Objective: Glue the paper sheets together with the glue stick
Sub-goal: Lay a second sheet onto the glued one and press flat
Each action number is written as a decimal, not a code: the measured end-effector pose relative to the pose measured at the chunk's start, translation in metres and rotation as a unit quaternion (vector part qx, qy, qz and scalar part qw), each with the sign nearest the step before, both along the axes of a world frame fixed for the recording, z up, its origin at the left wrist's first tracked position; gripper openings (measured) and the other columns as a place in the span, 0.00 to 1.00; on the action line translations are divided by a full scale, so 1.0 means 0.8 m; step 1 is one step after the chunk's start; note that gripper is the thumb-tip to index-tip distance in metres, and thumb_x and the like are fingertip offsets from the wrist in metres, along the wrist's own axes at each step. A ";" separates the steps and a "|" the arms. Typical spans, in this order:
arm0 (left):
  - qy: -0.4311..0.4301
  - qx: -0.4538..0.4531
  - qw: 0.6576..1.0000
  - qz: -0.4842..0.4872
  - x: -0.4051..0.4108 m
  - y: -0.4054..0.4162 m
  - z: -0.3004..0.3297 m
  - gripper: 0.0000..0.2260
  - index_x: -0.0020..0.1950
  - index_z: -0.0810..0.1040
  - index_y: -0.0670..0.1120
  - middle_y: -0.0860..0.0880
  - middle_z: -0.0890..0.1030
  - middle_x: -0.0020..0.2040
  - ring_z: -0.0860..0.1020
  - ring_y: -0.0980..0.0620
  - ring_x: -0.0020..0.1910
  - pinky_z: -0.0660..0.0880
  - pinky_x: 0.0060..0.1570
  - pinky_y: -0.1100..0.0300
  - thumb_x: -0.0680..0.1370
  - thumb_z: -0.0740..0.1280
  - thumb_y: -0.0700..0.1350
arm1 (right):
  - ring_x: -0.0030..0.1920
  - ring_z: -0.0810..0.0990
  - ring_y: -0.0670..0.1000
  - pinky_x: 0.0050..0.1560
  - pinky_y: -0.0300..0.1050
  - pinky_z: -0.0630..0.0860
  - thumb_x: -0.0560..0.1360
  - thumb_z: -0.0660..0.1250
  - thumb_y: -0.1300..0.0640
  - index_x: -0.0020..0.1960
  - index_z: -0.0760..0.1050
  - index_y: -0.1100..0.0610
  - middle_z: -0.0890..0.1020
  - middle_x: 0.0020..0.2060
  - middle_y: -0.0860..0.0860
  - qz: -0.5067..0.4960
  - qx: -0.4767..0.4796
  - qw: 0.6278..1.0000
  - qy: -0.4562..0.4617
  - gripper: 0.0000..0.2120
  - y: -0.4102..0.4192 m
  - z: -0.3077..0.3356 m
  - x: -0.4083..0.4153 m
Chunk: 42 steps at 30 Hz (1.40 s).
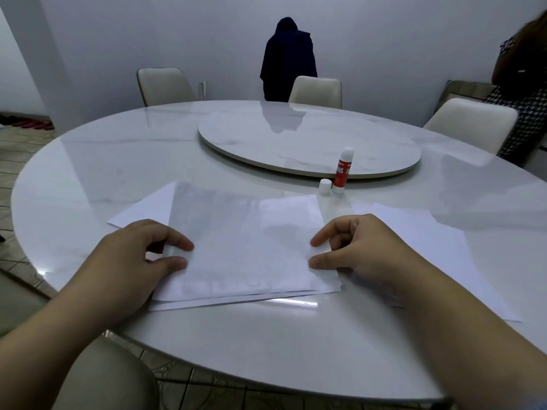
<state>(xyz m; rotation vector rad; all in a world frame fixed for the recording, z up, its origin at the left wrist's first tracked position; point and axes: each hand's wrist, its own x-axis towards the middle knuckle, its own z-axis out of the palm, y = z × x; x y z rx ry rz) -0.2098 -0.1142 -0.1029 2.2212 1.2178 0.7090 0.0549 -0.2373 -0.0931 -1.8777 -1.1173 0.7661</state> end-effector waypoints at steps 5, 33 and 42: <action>0.004 0.009 1.000 -0.005 -0.003 0.002 -0.003 0.12 0.38 0.80 0.60 0.58 0.78 0.46 0.76 0.58 0.45 0.69 0.42 0.66 0.70 0.73 0.41 | 0.26 0.68 0.49 0.34 0.43 0.67 0.60 0.81 0.63 0.39 0.82 0.56 0.70 0.22 0.45 0.003 -0.004 1.000 -0.002 0.11 0.000 0.001 0.000; 0.071 0.104 0.991 0.049 0.032 -0.017 0.012 0.14 0.64 0.74 0.47 0.47 0.63 0.75 0.56 0.46 0.74 0.53 0.70 0.56 0.79 0.61 0.45 | 0.53 0.72 0.43 0.49 0.36 0.67 0.71 0.71 0.50 0.50 0.77 0.51 0.73 0.53 0.46 -0.081 0.105 0.962 -0.238 0.09 0.010 0.015 -0.031; 0.255 0.067 0.964 -0.046 0.095 -0.002 -0.029 0.25 0.78 0.43 0.46 0.51 0.43 0.79 0.43 0.53 0.77 0.41 0.74 0.55 0.81 0.44 0.50 | 0.78 0.44 0.46 0.75 0.44 0.42 0.82 0.43 0.49 0.79 0.45 0.53 0.45 0.79 0.48 0.118 -0.113 0.914 -0.372 0.26 0.077 -0.035 -0.079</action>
